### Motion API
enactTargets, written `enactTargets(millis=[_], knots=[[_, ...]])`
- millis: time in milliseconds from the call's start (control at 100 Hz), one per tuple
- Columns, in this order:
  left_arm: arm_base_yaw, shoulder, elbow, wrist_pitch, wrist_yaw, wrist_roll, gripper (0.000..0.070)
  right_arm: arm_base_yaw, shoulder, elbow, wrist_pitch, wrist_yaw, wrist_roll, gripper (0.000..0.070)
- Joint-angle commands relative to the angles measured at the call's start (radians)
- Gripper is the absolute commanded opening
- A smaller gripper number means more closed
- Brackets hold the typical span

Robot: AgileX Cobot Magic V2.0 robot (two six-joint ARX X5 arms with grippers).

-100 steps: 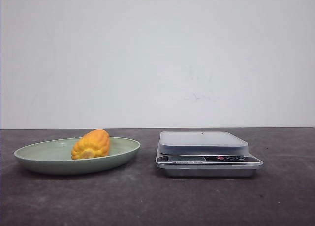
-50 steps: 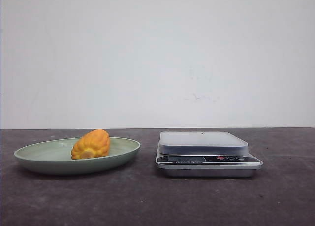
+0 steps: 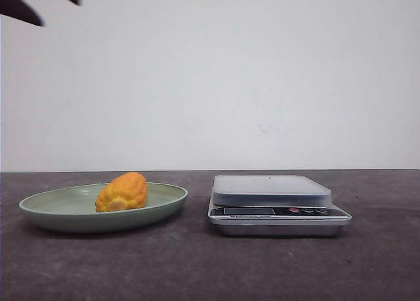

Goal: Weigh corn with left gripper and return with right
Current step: 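Lower the left gripper onto the yellow corn cob and close it, then lift the corn with the left gripper and carry it over the scale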

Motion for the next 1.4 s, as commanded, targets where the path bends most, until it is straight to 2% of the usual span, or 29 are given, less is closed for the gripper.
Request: enactTargets(millis=[0, 90, 210, 550, 880, 940, 990, 1040, 1070, 1220, 1390], knots=[[-0.062, 0.076, 0.040, -0.016, -0.079, 0.046, 0.0395, 0.001, 0.016, 0.034, -0.010, -0.005, -0.027, 0.0420], [-0.121, 0.172, 0.058, -0.022, -0.146, 0.045, 0.0396, 0.001, 0.027, 0.043, -0.034, -0.008, -0.032, 0.0439], [-0.157, 0.298, 0.058, -0.023, -0.175, 0.003, 0.0397, 0.001, 0.029, 0.043, -0.060, -0.008, -0.052, 0.0512], [-0.193, 0.579, 0.058, -0.041, -0.175, -0.051, 0.0402, 0.001, 0.029, 0.043, -0.076, -0.007, -0.061, 0.0512], [-0.229, 0.640, 0.058, -0.049, -0.175, -0.078, 0.0386, 0.001, 0.029, 0.043, -0.084, -0.007, -0.062, 0.0512], [-0.230, 0.640, 0.058, -0.052, -0.175, -0.077, 0.0315, 0.001, 0.029, 0.043, -0.084, -0.007, -0.062, 0.0511], [-0.233, 0.640, 0.058, -0.052, -0.175, -0.077, 0.0197, 0.001, 0.029, 0.043, -0.084, -0.006, -0.062, 0.0511], [-0.233, 0.639, 0.058, -0.052, -0.175, -0.073, 0.0051, 0.001, 0.028, 0.043, -0.084, -0.003, -0.062, 0.0511], [-0.233, 0.639, 0.058, -0.052, -0.175, -0.072, 0.0000, 0.001, 0.028, 0.043, -0.084, 0.000, -0.062, 0.0511], [-0.238, 0.607, 0.060, -0.061, -0.175, -0.065, 0.0003, 0.001, 0.029, 0.043, -0.084, 0.000, -0.062, 0.0511], [-0.240, 0.475, 0.083, -0.087, -0.173, -0.057, 0.0003, 0.001, 0.029, 0.043, -0.083, 0.000, -0.062, 0.0511]])
